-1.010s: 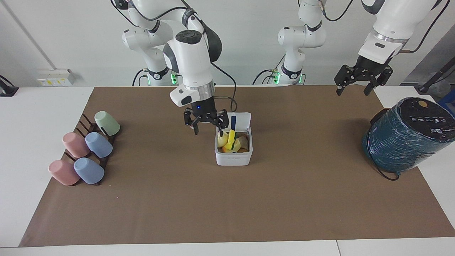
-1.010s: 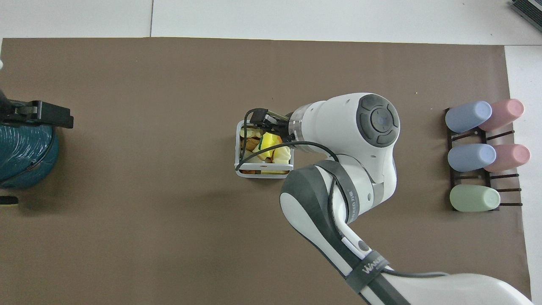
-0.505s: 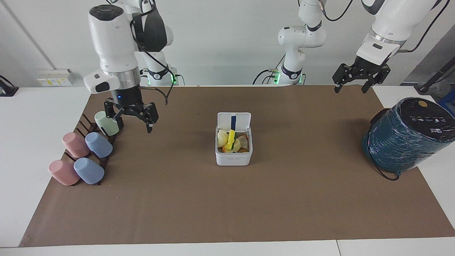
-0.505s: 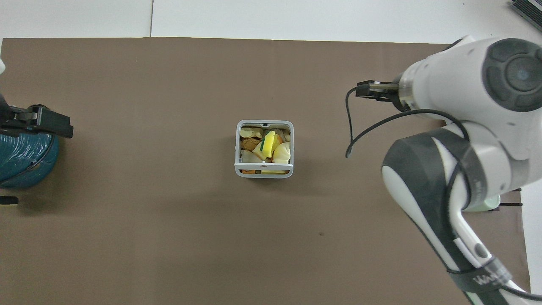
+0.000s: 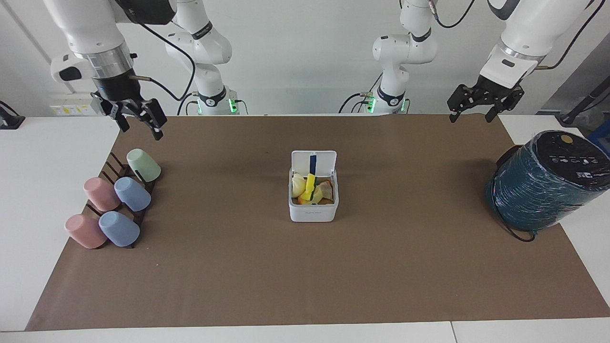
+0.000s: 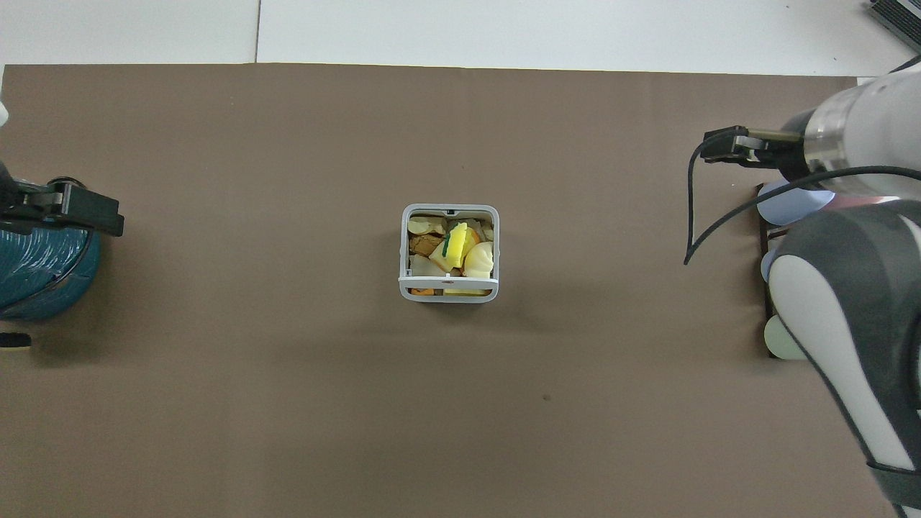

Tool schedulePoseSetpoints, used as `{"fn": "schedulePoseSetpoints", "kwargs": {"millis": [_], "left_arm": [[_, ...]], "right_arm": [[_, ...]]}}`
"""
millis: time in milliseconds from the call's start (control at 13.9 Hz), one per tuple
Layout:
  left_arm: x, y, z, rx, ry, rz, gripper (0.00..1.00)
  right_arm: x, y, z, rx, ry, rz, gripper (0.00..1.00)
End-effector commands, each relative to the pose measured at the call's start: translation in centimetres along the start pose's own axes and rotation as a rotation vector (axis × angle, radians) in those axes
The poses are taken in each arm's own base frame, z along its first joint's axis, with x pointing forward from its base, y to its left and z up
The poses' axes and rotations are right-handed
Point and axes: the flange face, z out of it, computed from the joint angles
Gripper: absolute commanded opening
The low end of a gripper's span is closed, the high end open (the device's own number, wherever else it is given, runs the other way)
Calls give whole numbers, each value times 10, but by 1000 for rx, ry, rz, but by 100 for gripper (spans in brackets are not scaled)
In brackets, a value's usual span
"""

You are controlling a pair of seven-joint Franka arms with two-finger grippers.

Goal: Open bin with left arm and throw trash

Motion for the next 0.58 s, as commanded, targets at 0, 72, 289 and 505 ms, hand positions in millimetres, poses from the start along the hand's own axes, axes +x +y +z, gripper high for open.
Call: {"fn": "schedulePoseSetpoints", "kwargs": {"millis": [0,72,289,505], "left_arm": [[-8,-1,0,-4,-6,-3,100],[-8,-1,2,-4,-7,-1,100],[-11,-4,5,-5,-9,-4,100],[-13,-9,8,-5,-16,-14,100]], "right_arm": [[-3,12,2,8,-41,-93,100],[-8,5,7,0,-61,-118,100],[-12,11,12,1,-91,-127,100],[-14,11,12,1,-99,-130,100]]}}
